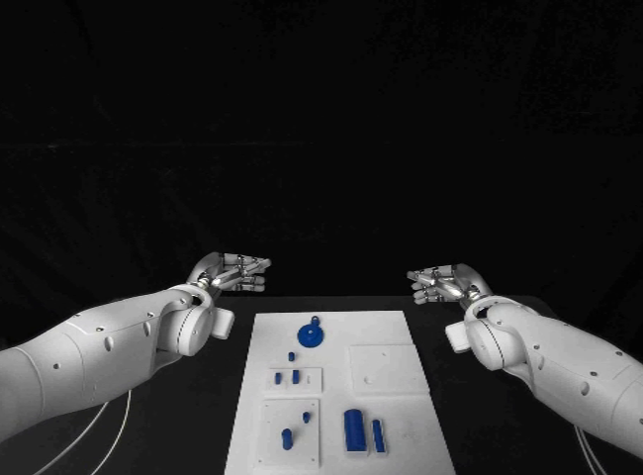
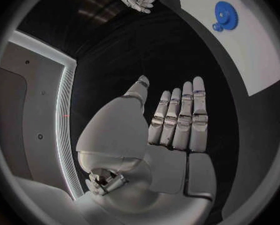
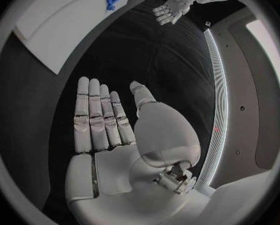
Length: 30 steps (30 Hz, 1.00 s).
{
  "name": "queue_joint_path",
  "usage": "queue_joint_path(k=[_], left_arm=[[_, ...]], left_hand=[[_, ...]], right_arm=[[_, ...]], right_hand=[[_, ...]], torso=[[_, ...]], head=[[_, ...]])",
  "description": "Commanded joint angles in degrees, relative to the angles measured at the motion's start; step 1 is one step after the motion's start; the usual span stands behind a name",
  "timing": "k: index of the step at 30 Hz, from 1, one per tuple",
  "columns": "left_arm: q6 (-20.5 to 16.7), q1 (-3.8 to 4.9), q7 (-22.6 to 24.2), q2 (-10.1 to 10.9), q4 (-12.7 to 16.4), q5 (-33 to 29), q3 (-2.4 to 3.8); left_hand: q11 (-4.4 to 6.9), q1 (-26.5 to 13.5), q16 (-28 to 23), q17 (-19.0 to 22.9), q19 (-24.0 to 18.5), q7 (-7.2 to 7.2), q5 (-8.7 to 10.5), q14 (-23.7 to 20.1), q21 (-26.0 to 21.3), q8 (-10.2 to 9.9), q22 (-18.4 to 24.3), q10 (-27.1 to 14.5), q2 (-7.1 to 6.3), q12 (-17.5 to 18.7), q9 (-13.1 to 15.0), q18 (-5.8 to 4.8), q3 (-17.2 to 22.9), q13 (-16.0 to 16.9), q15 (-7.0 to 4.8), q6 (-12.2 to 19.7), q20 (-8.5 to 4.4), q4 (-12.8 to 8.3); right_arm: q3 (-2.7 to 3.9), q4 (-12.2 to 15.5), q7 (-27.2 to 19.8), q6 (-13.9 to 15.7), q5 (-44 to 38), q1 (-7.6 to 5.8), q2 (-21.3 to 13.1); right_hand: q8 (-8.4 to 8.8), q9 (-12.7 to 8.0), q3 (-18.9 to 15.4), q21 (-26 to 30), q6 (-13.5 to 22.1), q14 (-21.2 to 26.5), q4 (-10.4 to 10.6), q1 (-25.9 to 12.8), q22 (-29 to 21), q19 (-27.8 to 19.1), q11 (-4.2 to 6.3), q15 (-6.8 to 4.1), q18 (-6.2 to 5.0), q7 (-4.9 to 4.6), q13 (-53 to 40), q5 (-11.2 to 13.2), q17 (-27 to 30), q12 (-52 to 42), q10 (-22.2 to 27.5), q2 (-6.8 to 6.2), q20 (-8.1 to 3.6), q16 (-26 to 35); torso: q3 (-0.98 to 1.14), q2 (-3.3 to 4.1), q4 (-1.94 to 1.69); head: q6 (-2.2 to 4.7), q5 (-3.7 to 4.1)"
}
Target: Assemble the parts on the task board
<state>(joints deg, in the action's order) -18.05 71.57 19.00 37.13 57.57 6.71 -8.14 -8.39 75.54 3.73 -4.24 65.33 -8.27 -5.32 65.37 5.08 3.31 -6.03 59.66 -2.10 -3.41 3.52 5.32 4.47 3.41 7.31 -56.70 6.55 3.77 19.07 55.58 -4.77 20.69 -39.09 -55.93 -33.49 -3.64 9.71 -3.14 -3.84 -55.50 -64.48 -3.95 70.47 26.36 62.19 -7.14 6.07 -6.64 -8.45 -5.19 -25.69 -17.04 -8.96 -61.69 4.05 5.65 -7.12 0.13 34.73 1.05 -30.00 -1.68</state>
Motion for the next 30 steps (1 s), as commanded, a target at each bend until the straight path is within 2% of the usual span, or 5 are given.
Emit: queue_joint_path(k=[1,2,8,10,30], left_arm=[[-1.02,0.1,2.45,-0.35,-0.28,-2.46,0.06],[-0.12,0.0,0.2,-0.12,-0.11,-0.27,0.0],[-2.32,-0.97,1.1,0.53,2.64,-0.81,0.69],[-3.79,-1.61,1.7,0.97,4.47,-1.18,1.15],[-25.54,-11.18,10.58,7.4,31.73,-6.58,7.98]], left_hand=[[0.07,0.07,-0.27,0.08,0.15,0.05,-0.37,-0.46,0.18,0.32,-0.07,-0.06,0.7,0.0,0.06,0.77,0.12,-0.03,0.09,-0.32,0.08,-0.33],[8.39,-22.7,-3.73,4.24,-19.6,8.27,5.32,-19.78,-5.08,-3.31,6.03,-17.93,2.1,3.41,-3.52,-5.32,-4.47,-3.41,-7.31,56.7,-6.55,-3.77],[8.39,-33.34,-3.73,4.24,-65.33,8.27,5.32,-65.37,-5.08,-3.31,6.03,-59.66,2.1,3.41,-3.52,-5.32,-4.47,-3.41,-7.31,56.7,-6.55,-3.77],[8.39,-75.54,-3.73,4.24,-65.33,8.27,5.32,-65.37,-5.08,-3.31,6.03,-59.66,2.1,3.41,-3.52,-5.32,-4.47,-3.41,-7.31,56.7,-6.55,-3.77],[8.39,-75.54,-3.73,4.24,-65.33,8.27,5.32,-65.37,-5.08,-3.31,6.03,-59.66,2.1,3.41,-3.52,-5.32,-4.47,-3.41,-7.31,56.7,-6.55,-3.77]], right_arm=[[0.09,-1.74,-8.71,-3.6,11.92,-0.1,0.64],[0.03,-0.82,-1.33,-0.2,1.95,-0.05,0.26],[-1.38,1.79,-3.09,1.55,4.7,-0.36,-0.59],[-2.33,3.53,-4.26,2.72,6.54,-0.56,-1.16],[-18.03,32.46,-23.73,22.14,37.07,-4.01,-10.58]], right_hand=[[0.14,-5.96,1.92,0.17,-0.79,2.28,-1.04,0.35,-12.71,-2.22,-1.08,1.53,-1.28,-0.08,1.84,0.96,11.16,4.75,0.69,-0.12,2.45,3.4],[3.64,-9.71,3.14,3.84,55.5,20.45,3.95,-21.1,-26.36,-20.01,7.14,-6.07,6.64,8.45,5.19,25.69,17.04,8.96,18.99,-4.05,-5.65,7.12],[3.64,-9.71,3.14,3.84,55.5,64.48,3.95,-70.47,-26.36,-62.19,7.14,-6.07,6.64,8.45,5.19,25.69,17.04,8.96,61.69,-4.05,-5.65,7.12],[3.64,-9.71,3.14,3.84,55.5,64.48,3.95,-70.47,-26.36,-62.19,7.14,-6.07,6.64,8.45,5.19,25.69,17.04,8.96,61.69,-4.05,-5.65,7.12],[3.64,-9.71,3.14,3.84,55.5,64.48,3.95,-70.47,-26.36,-62.19,7.14,-6.07,6.64,8.45,5.19,25.69,17.04,8.96,61.69,-4.05,-5.65,7.12]], torso=[[0.08,0.13,0.05],[0.0,0.03,0.0],[-0.04,-1.05,-0.32],[-0.07,-1.77,-0.53],[-0.13,-3.55,-1.05]], head=[[0.44,-0.23],[0.19,-0.04],[-1.19,0.48],[-2.11,0.83],[-4.38,1.68]])
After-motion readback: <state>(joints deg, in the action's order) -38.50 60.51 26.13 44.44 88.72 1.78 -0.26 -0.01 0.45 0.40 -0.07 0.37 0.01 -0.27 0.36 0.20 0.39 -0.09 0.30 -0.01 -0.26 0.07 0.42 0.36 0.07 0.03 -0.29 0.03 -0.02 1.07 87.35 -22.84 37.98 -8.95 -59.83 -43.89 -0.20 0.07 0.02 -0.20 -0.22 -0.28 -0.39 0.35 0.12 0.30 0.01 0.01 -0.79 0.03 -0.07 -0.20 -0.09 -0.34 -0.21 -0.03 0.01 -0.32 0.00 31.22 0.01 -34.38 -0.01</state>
